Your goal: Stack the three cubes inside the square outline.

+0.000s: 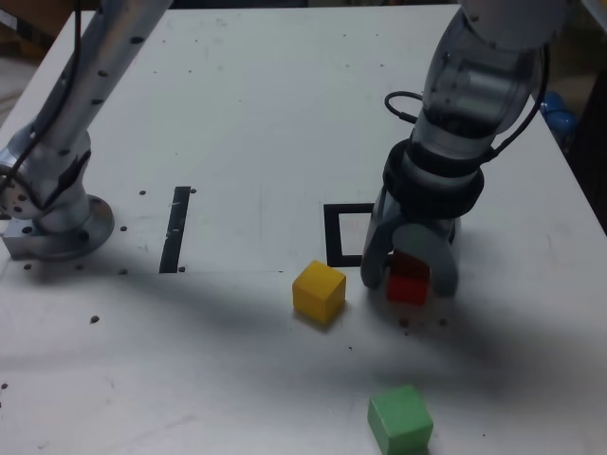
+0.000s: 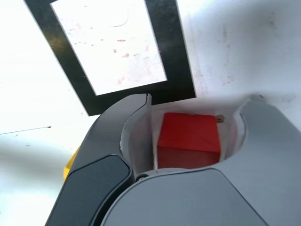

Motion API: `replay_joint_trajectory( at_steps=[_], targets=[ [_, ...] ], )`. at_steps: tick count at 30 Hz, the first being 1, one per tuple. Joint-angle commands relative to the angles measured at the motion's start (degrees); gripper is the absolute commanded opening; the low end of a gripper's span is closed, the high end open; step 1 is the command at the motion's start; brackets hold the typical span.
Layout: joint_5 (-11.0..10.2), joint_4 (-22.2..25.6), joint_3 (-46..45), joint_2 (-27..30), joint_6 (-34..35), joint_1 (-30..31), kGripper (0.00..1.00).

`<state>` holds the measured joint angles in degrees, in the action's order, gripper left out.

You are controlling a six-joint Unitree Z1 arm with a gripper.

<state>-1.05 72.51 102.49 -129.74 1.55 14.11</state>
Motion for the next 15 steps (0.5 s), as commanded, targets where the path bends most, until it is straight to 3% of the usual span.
replay_joint_trajectory(
  at_steps=[1, 8, 15],
  targets=[
    [-0.1, 0.4, 0.4, 0.7, 0.1, 0.0, 0.34],
    [-1.6, 0.6, 0.5, 1.8, 0.1, 0.0, 0.24],
    [-4.2, 1.0, -1.6, 5.3, -1.1, -2.1, 0.22]
  ],
)
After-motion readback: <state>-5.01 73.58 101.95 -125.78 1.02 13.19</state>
